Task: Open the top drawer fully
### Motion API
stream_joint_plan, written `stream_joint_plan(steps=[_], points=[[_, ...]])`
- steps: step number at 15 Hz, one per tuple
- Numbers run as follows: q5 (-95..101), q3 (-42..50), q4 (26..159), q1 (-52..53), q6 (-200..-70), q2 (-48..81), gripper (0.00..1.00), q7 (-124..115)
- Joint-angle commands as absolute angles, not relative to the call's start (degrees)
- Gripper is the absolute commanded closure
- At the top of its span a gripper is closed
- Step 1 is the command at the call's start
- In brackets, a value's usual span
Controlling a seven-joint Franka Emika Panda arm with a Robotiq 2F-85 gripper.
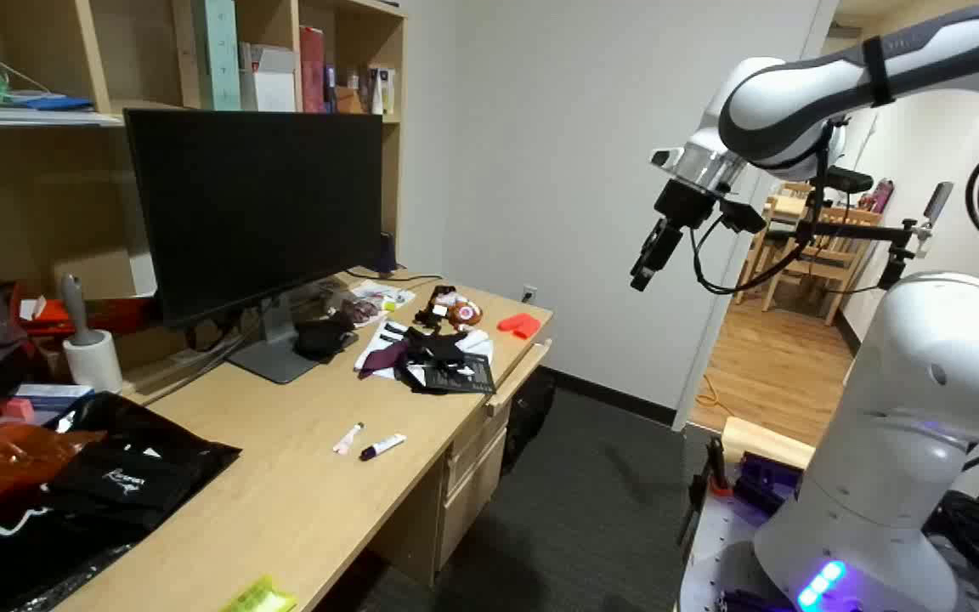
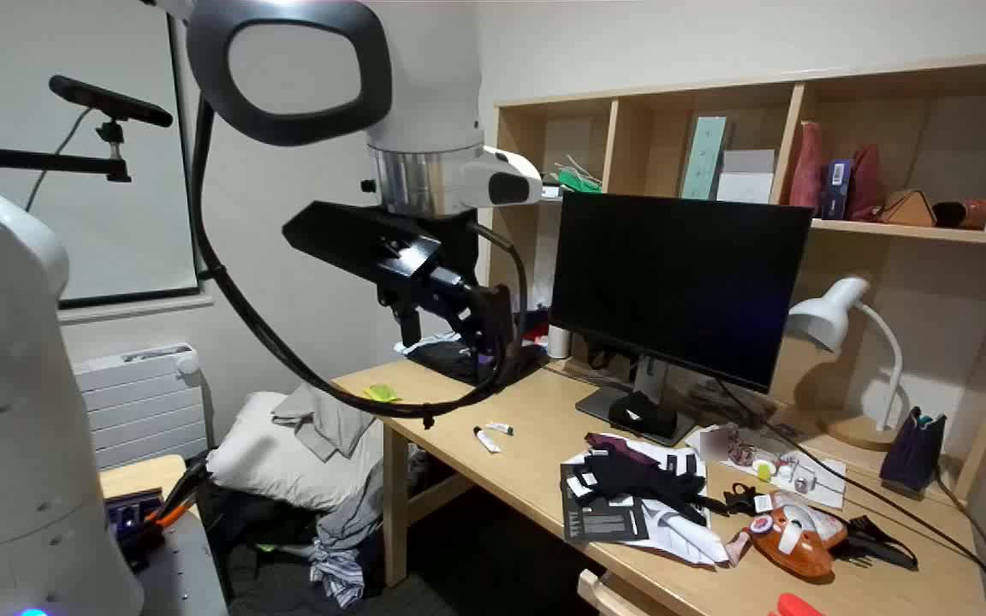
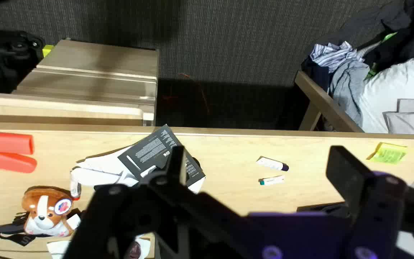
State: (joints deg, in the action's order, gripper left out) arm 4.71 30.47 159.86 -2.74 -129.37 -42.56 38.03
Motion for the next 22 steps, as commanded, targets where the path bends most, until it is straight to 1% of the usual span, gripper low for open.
stream_joint_plan(steps=[1,2,4,7,10,14,17,20,21,22], points=[[2.91,28.67,159.85,-4.44,-129.31,-41.93,0.0,39.35],[2.98,28.39,159.69,-4.37,-129.8,-41.01,0.0,38.91],[-0.09,26.95,158.28,-4.28,-135.04,-36.51,0.0,31.06],[-5.74,27.62,154.87,-1.64,-143.29,-28.66,0.0,25.46],[-8.75,33.29,150.95,3.93,-153.72,-18.98,0.0,20.78],[-17.29,40.56,145.02,10.78,-163.28,-5.28,0.0,17.85],[-29.93,43.71,139.2,14.06,-164.83,4.96,0.0,18.68],[-43.35,41.5,131.94,10.9,-161.64,14.99,0.0,18.88],[-36.46,42.93,137.71,12.59,-163.34,7.19,0.0,19.08],[-39.5,42.6,135.72,12.25,-163.09,10.24,0.0,19.08]])
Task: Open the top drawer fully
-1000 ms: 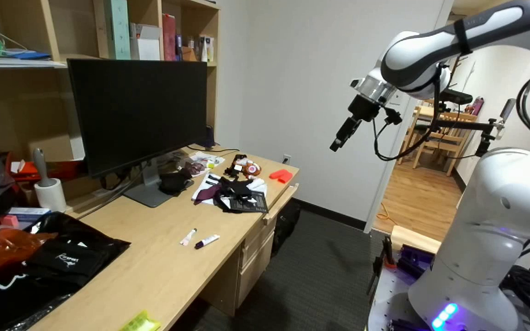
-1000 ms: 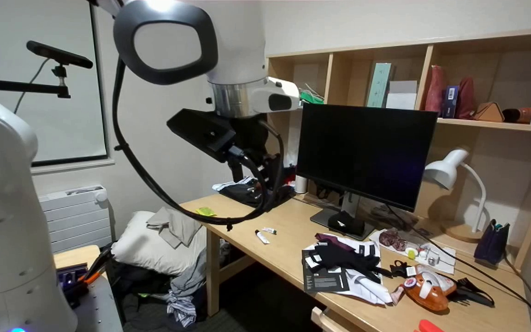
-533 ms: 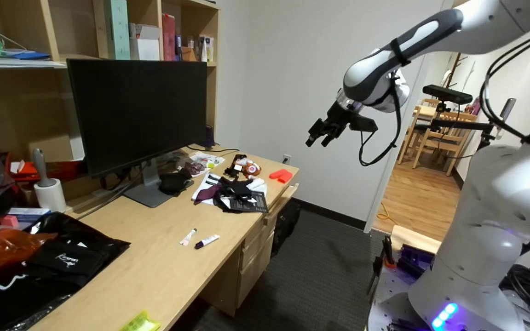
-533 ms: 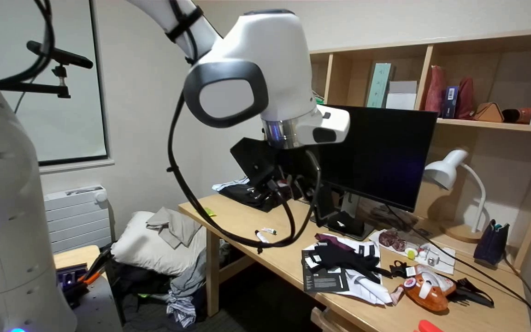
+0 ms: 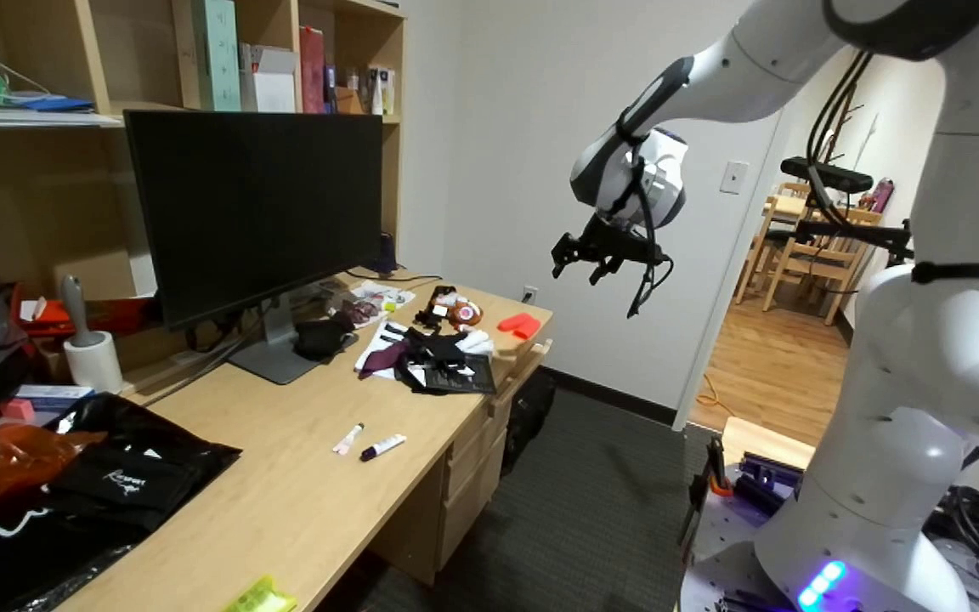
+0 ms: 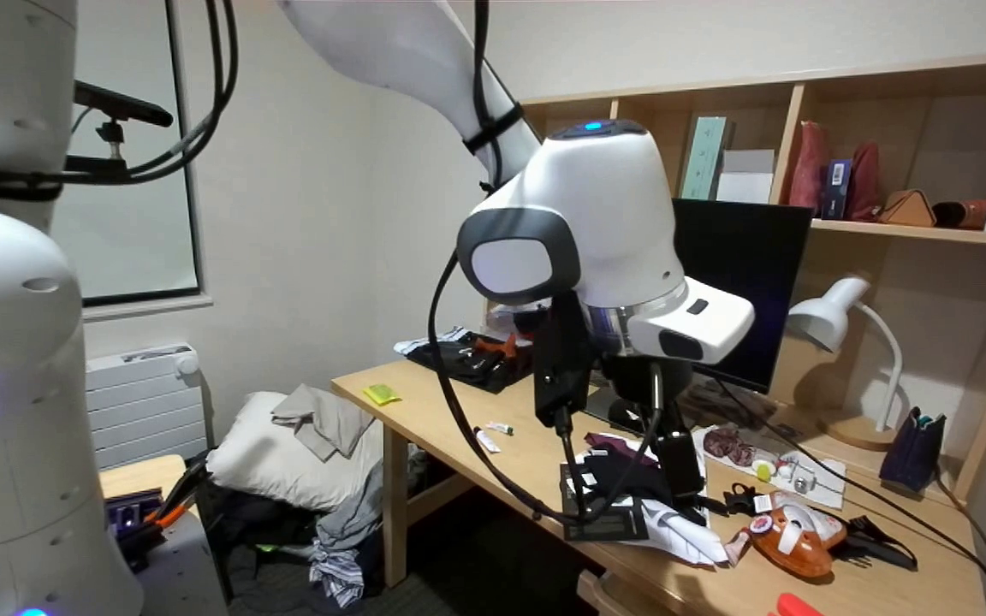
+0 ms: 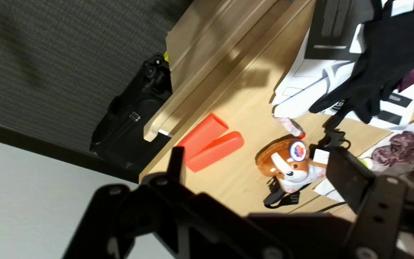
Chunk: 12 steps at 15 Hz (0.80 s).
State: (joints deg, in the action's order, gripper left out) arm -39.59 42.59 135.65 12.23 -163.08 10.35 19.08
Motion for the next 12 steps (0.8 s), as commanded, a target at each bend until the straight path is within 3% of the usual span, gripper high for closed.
stream_joint_plan(steps=[1,4,5,12], points=[[-41.04,42.42,134.26,12.1,-162.98,12.6,0.0,19.08],[-42.03,42.24,132.77,12.07,-162.93,15.16,0.0,18.87],[-32.75,34.51,133.15,3.73,-161.46,13.37,0.0,13.52],[-23.24,21.88,117.14,-13.69,-138.38,25.77,0.0,-7.46]])
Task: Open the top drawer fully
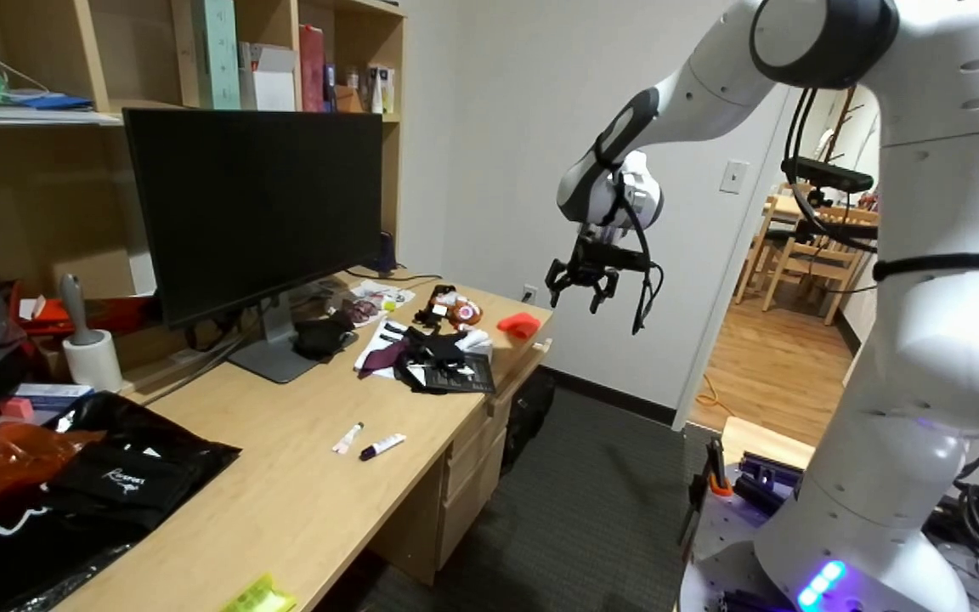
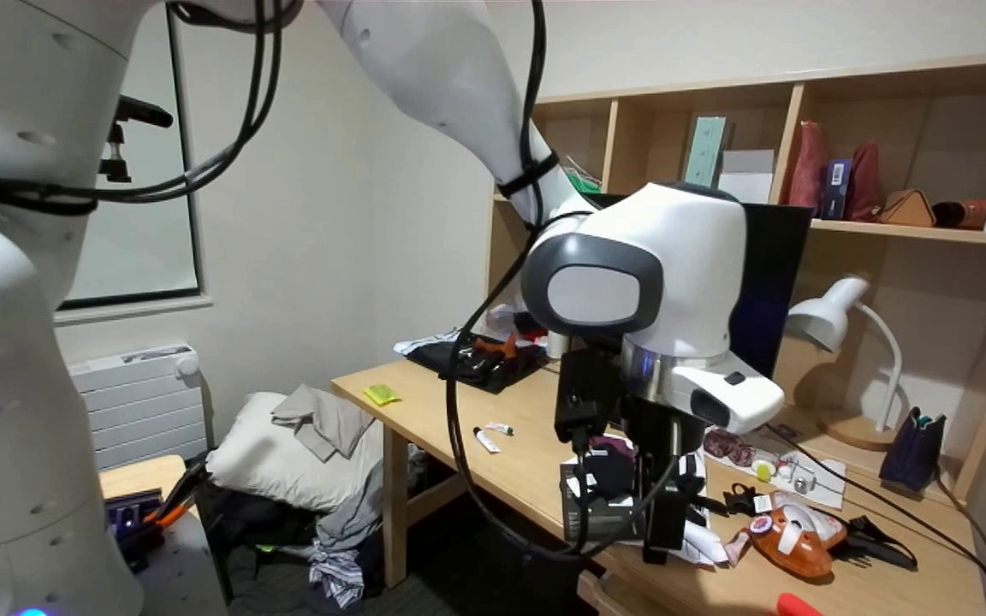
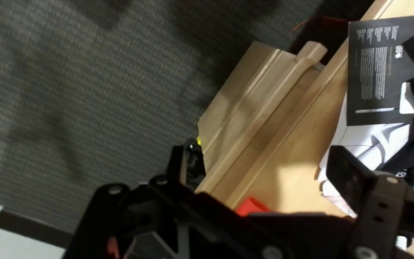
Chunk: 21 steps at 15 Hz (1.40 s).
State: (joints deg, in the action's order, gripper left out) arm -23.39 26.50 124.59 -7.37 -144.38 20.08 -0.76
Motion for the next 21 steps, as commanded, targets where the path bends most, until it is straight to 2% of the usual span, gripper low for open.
stream_joint_plan(steps=[1,5,12,21], points=[[-24.51,20.43,114.66,-15.71,-136.73,27.62,0.0,-9.2],[-29.13,16.95,108.76,-21.14,-139.48,33.54,0.0,-16.31],[-31.81,16.93,98.98,-25.11,-148.51,45.27,0.0,-26.61],[-31.27,17.94,88.54,-28.08,-146.97,56.37,0.0,-39.54]])
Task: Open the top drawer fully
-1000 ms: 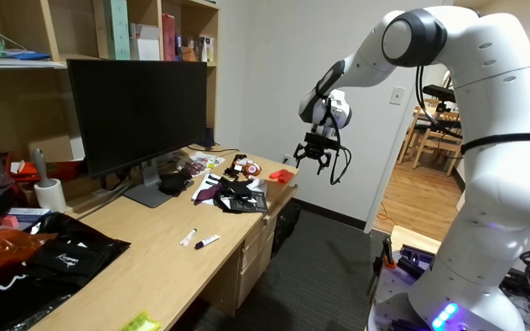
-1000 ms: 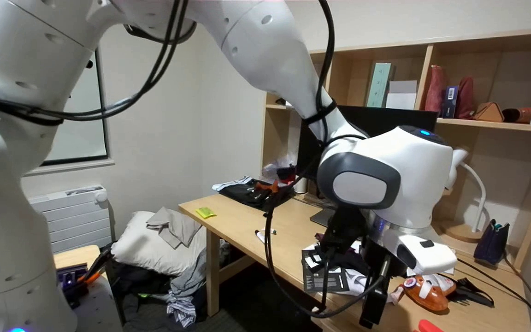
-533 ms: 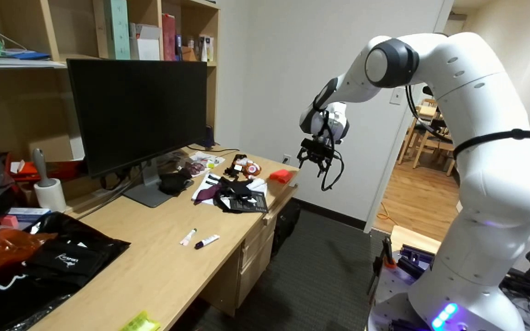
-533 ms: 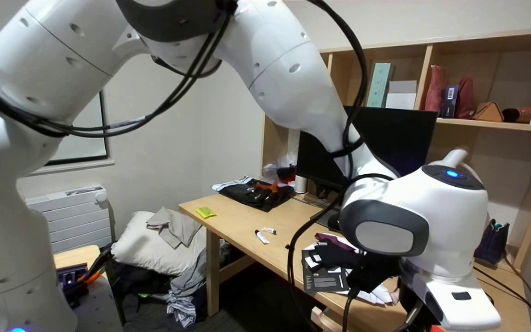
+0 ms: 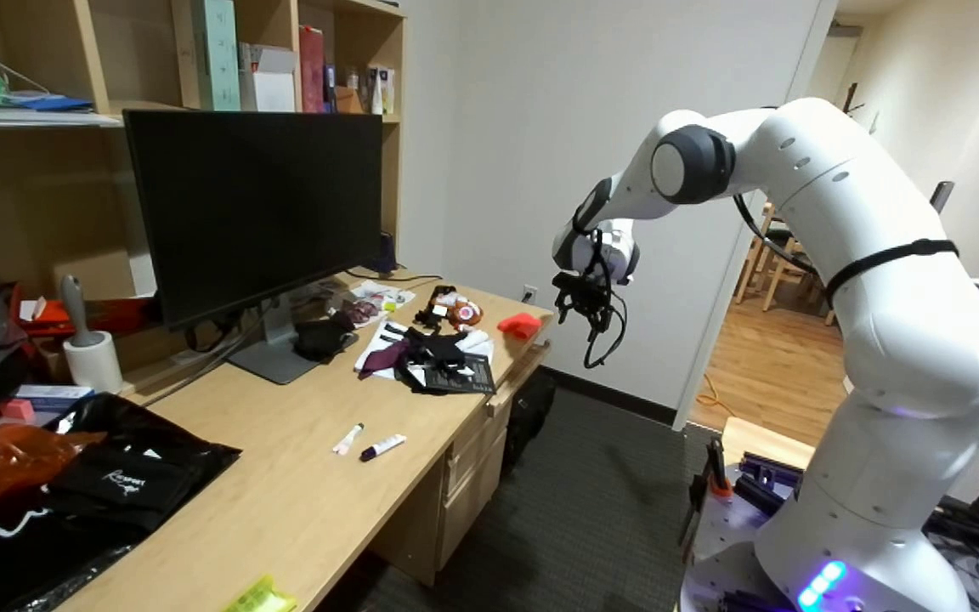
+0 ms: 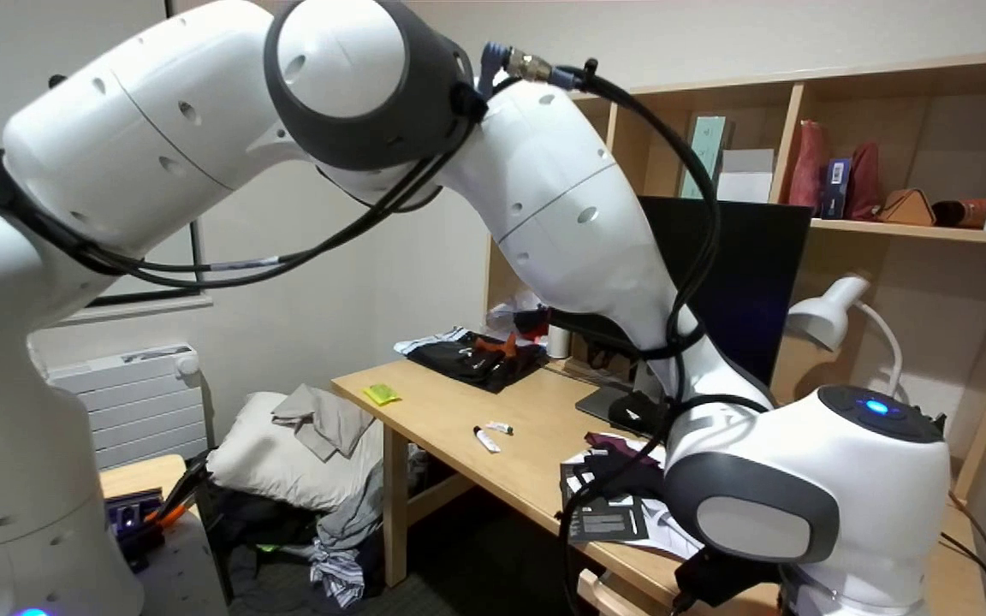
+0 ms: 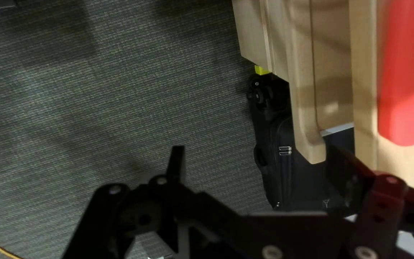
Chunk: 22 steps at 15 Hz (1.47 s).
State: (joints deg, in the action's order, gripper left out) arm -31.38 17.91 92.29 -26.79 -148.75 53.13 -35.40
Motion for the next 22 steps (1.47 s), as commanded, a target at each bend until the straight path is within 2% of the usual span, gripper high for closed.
stream_joint_plan(steps=[1,22], points=[[-31.13,17.84,88.09,-28.49,-146.61,57.17,0.0,-40.33],[-24.72,14.86,64.49,-35.17,-141.38,74.17,0.0,-39.01]])
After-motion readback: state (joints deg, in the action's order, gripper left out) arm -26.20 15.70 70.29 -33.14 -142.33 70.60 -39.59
